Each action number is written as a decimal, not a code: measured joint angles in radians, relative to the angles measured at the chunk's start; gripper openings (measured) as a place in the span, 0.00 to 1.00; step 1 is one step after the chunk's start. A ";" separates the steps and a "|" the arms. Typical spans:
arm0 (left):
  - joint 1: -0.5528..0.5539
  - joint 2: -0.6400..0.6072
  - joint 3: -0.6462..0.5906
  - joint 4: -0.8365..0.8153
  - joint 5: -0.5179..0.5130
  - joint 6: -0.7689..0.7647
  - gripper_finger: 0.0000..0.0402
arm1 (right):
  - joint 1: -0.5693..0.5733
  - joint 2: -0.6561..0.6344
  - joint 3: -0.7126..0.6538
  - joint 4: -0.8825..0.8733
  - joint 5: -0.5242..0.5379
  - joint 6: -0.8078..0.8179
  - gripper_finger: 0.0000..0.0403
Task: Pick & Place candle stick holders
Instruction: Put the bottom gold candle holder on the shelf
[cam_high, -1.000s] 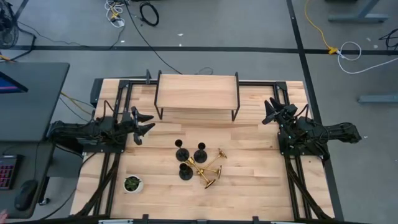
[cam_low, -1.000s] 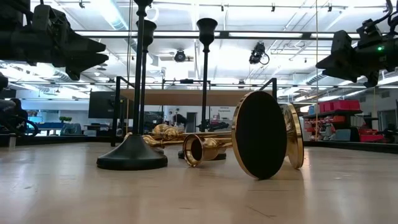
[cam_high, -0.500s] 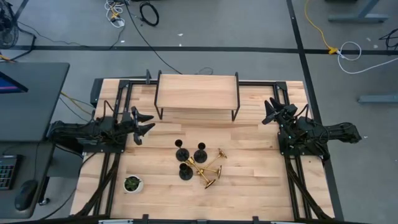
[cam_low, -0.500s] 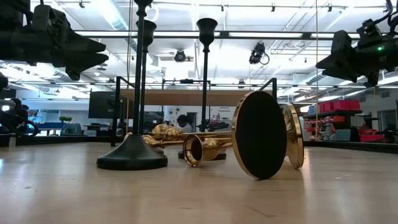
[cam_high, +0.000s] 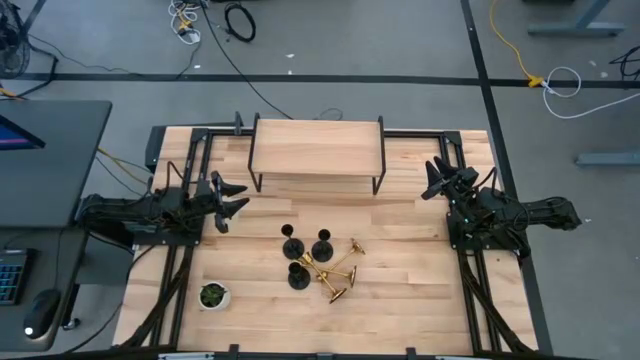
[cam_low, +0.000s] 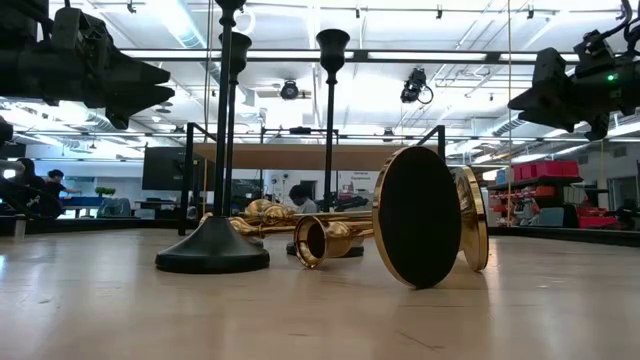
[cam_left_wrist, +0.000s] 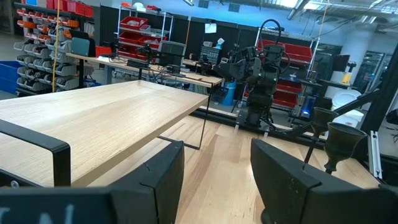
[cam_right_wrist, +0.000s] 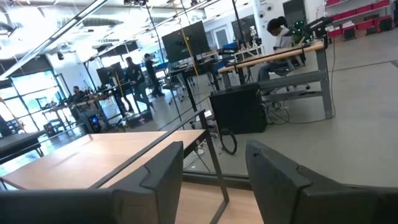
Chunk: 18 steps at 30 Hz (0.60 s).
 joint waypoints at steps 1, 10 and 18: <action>0.000 0.000 0.000 0.000 0.000 0.000 0.47 | 0.000 0.000 0.000 0.000 0.000 0.000 0.44; 0.000 0.000 0.000 0.000 0.000 0.000 0.47 | 0.000 0.000 0.000 0.083 0.036 -0.048 0.44; 0.000 0.000 0.000 0.000 0.000 0.000 0.47 | 0.000 0.000 0.000 0.216 -0.143 -0.119 0.44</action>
